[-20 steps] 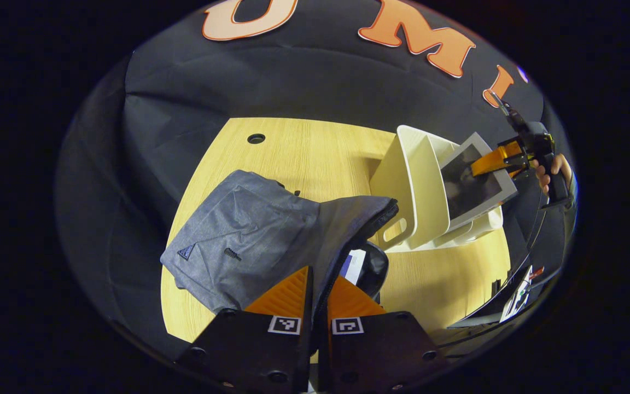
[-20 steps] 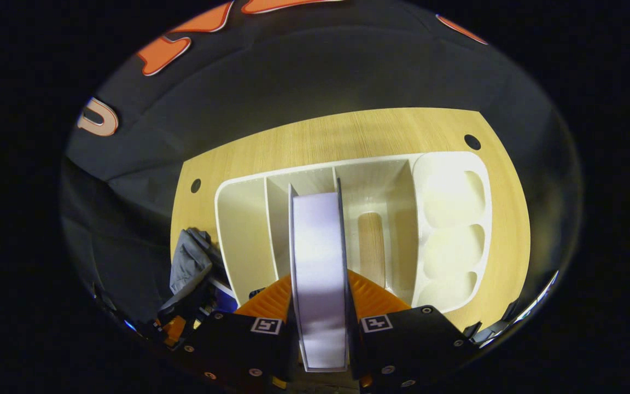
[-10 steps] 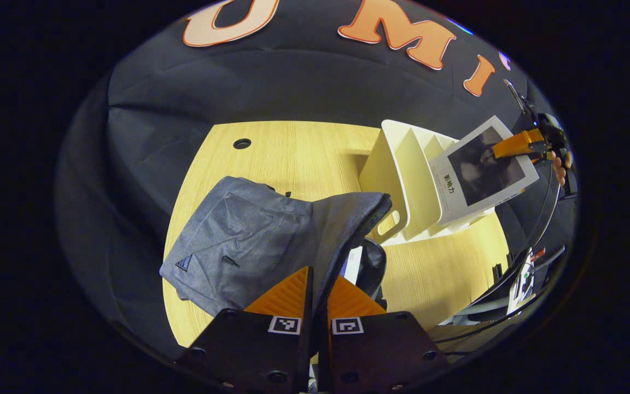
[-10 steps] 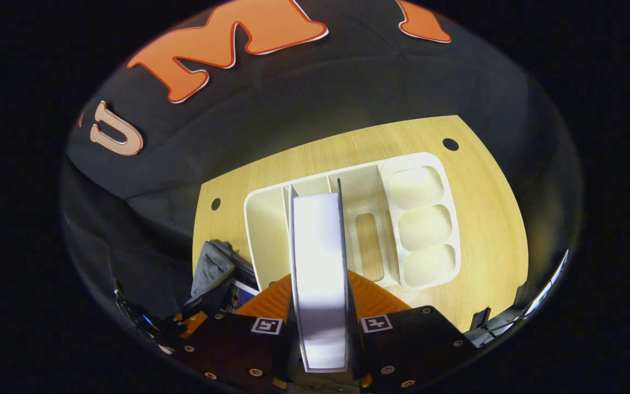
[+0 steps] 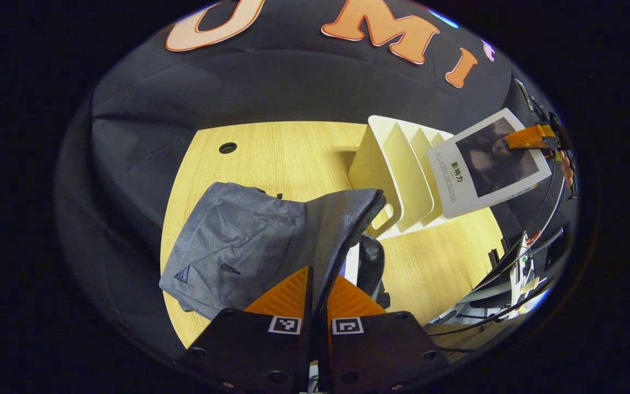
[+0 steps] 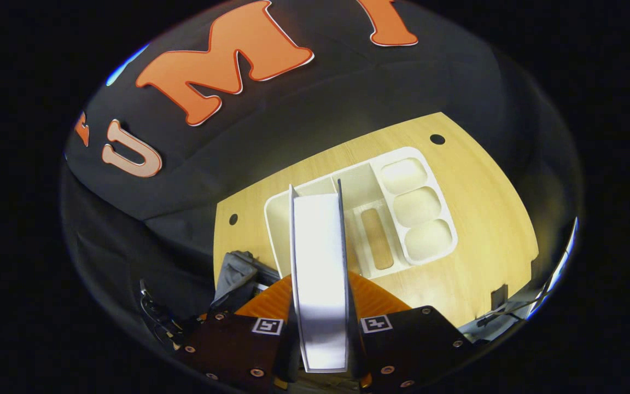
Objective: Open the schoolbag, grab two books from the bookshelf and put them into the schoolbag.
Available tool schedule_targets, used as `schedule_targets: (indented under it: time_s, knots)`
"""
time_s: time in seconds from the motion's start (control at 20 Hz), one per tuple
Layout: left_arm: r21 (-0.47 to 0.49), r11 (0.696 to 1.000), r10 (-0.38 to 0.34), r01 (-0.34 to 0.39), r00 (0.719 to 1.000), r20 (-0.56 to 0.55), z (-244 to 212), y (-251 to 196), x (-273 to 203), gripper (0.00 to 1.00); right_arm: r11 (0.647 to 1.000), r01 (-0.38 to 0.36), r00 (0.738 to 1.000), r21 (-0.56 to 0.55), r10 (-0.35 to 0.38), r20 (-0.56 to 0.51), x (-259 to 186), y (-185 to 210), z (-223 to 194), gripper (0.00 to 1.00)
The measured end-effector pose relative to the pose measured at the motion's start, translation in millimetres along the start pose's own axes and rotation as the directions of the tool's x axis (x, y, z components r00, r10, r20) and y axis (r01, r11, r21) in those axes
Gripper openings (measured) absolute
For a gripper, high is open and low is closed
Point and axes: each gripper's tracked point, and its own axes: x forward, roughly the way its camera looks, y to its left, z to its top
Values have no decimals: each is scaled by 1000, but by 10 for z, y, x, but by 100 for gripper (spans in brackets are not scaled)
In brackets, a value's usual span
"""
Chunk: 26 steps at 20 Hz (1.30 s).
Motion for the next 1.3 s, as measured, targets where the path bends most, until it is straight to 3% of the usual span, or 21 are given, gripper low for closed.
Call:
schedule_targets:
  time_s: [0.3, 0.7, 1.3]
  knots:
    - [38, 999, -29, 28, 1000, 3, 25, 70, -25, 6, 994, -91, 996, 68, 90, 18, -75, 203, -346, 37]
    - [75, 997, -27, 25, 999, 26, 168, 252, -137, 7, 970, -240, 971, 32, 240, 3, 20, 675, -848, 37]
    - [114, 993, -13, 4, 997, 74, 433, 466, -372, 7, 931, -350, 929, 105, 360, -92, 690, 1082, -1677, 36]
